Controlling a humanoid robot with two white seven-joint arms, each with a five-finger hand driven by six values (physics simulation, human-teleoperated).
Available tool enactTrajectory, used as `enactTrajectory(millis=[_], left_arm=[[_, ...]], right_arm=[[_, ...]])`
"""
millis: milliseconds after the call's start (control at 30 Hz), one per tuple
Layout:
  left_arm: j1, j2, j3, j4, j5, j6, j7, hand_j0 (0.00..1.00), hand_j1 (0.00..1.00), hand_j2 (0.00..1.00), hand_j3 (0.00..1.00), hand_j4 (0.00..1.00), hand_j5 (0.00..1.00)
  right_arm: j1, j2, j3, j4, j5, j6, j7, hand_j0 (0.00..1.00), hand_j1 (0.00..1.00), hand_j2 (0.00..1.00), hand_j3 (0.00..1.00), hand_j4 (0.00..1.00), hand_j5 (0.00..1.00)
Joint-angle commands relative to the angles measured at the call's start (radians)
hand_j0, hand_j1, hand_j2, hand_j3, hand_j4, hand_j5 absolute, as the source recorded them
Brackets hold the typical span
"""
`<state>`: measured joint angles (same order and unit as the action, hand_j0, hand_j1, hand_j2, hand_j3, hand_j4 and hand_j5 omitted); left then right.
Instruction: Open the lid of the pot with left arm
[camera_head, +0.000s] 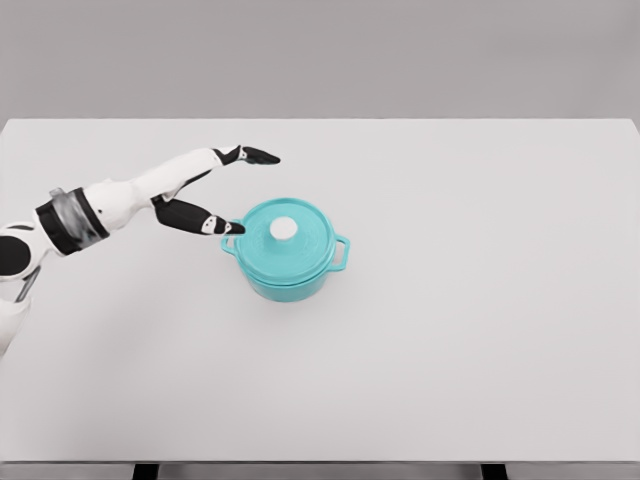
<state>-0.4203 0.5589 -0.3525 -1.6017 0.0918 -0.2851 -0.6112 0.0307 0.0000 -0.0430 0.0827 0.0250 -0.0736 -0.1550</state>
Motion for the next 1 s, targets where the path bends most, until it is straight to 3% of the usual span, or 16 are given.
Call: enactTrajectory(millis=[0,267,500,967], left_arm=[[0.0,0.004,-0.026,-0.006,0.006,0.012,0.0,0.75,0.75,0.75,0.75,0.75,0.75],[-0.012,0.009,-0.085,-0.006,-0.014,0.014,0.0,0.74,0.74,0.74,0.74,0.74,0.74],[-0.012,0.007,-0.094,-0.015,-0.035,0.012,0.0,0.74,0.74,0.74,0.74,0.74,0.74],[-0.011,-0.023,-0.083,-0.015,-0.21,0.001,0.0,0.74,0.74,0.74,0.74,0.74,0.74]], right_arm=[[0.0,0.0,0.0,0.0,0.0,0.0,0.0,1.0,1.0,1.0,1.0,1.0,1.0],[0.0,0.0,0.0,0.0,0.0,0.0,0.0,1.0,1.0,1.0,1.0,1.0,1.0],[0.0,0.0,0.0,0.0,0.0,0.0,0.0,1.0,1.0,1.0,1.0,1.0,1.0],[0.0,0.0,0.0,0.0,0.0,0.0,0.0,1.0,1.0,1.0,1.0,1.0,1.0]])
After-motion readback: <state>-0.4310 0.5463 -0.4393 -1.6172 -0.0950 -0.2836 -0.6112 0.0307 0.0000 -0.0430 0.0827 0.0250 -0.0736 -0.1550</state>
